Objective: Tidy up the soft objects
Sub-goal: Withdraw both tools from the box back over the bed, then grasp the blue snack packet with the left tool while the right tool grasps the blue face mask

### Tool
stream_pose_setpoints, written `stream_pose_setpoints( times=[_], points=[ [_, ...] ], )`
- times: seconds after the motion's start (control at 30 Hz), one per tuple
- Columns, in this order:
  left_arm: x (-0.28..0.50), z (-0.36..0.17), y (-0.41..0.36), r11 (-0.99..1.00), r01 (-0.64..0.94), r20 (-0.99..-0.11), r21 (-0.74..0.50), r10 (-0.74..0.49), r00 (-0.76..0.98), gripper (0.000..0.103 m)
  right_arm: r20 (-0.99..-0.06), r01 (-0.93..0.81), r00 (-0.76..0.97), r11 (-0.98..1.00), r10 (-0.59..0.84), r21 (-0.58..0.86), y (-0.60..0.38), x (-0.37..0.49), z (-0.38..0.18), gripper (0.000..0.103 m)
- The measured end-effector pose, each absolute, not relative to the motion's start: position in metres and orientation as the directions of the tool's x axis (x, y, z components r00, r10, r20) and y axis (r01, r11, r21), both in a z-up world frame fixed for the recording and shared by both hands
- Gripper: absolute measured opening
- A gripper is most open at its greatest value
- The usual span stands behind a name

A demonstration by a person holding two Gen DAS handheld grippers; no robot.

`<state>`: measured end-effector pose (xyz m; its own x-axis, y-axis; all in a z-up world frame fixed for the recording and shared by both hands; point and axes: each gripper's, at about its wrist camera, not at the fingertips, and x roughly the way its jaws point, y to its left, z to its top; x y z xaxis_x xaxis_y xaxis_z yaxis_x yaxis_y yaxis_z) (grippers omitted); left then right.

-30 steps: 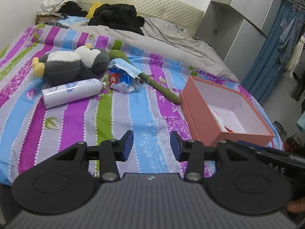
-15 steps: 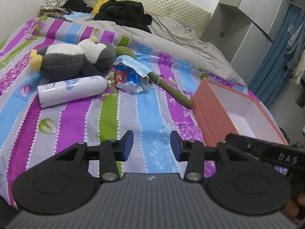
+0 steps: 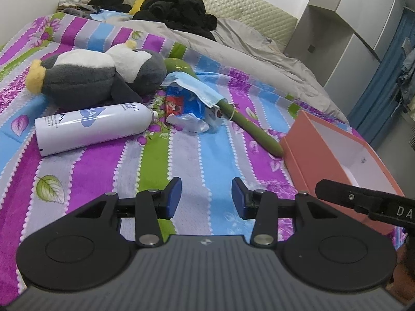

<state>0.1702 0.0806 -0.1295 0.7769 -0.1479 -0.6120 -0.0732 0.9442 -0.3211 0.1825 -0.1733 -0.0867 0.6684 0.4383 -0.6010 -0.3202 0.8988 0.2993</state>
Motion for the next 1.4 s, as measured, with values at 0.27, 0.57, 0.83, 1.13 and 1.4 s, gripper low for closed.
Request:
stream_pose_setpoints(
  times=[0.27,0.57,0.83,1.13,1.4],
  points=[
    [0.200,-0.153,0.086,0.947,-0.084,-0.621,-0.312,-0.136,0.772,0.049,-0.599,-0.312,0.669,0.898,0.440,0.311,-0.166,0.208,-0.104,0.052],
    [0.231,-0.174,0.090,0.945,-0.097,-0.631,-0.312,-0.130,0.765,0.049,-0.594,-0.302,0.673,0.897,0.441,0.324,-0.161,0.235,-0.119,0.052],
    [0.258,-0.183,0.095,0.940,-0.108,-0.619,-0.324,-0.124,0.776,0.049,-0.576,-0.297,0.687,0.895,0.442,0.332,-0.155,0.258,-0.125,0.052],
    [0.292,-0.199,0.108,0.914,-0.139,-0.601,-0.381,-0.131,0.788,0.049,-0.545,-0.281,0.706,0.886,0.452,0.370,-0.143,0.290,-0.130,0.051],
    [0.326,-0.208,0.111,0.906,-0.136,-0.588,-0.400,-0.140,0.796,0.055,-0.539,-0.246,0.699,0.866,0.469,0.435,-0.133,0.330,-0.138,0.046]
  ],
)
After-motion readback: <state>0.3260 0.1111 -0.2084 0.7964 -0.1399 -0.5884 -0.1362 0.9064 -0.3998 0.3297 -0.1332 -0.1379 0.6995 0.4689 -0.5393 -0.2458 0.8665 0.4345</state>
